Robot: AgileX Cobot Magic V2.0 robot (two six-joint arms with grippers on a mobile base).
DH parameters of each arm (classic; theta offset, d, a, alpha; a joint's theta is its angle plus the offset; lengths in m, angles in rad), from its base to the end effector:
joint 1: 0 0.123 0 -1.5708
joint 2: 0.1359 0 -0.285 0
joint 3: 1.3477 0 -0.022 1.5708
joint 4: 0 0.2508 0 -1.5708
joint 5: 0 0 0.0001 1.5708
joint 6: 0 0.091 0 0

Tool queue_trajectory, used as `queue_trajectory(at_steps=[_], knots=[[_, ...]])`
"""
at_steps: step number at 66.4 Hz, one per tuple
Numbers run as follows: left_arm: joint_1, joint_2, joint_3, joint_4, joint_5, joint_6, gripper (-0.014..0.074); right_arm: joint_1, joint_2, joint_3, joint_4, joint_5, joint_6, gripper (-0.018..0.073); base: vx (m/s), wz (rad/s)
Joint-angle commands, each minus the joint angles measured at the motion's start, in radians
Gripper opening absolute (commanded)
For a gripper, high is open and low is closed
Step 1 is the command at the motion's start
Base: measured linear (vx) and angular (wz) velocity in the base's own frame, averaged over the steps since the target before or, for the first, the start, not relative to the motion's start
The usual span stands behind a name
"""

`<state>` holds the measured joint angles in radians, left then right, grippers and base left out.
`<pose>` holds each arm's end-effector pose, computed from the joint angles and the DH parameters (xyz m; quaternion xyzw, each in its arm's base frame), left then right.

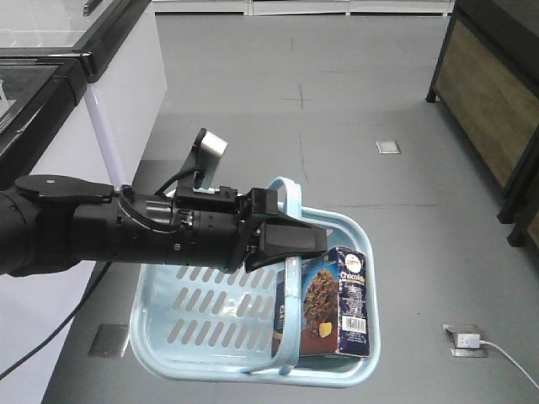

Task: Left arm holds basket, right arm returns cookies
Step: 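Lift the basket with the left gripper and bring it in front, then hold the basket in the left gripper while the base turns around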

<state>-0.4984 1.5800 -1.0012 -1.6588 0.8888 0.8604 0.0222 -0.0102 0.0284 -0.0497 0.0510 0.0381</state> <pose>0.2528 -0.2178 0.2845 0.1047 0.7796 -0.5926 0.1737 0.0569 0.0010 0.1995 -0.0109 0.7006 0.0029 0.7135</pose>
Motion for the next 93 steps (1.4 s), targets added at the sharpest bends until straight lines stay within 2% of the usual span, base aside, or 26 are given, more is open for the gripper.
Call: queue_trajectory(at_steps=[1, 55, 93], knots=[[-0.003, -0.045, -0.037, -0.11, 0.054, 0.005, -0.0007, -0.003, -0.011, 0.003, -0.007, -0.07, -0.008, -0.0003, 0.0, 0.0], [-0.003, -0.045, -0.037, -0.111, 0.055, 0.005, -0.0006, -0.003, -0.011, 0.003, -0.007, -0.07, -0.008, -0.0003, 0.01, 0.0], [-0.003, -0.045, -0.037, -0.112, 0.055, 0.005, -0.0006, -0.003, -0.011, 0.003, -0.007, -0.07, -0.008, -0.0003, 0.29, -0.07]])
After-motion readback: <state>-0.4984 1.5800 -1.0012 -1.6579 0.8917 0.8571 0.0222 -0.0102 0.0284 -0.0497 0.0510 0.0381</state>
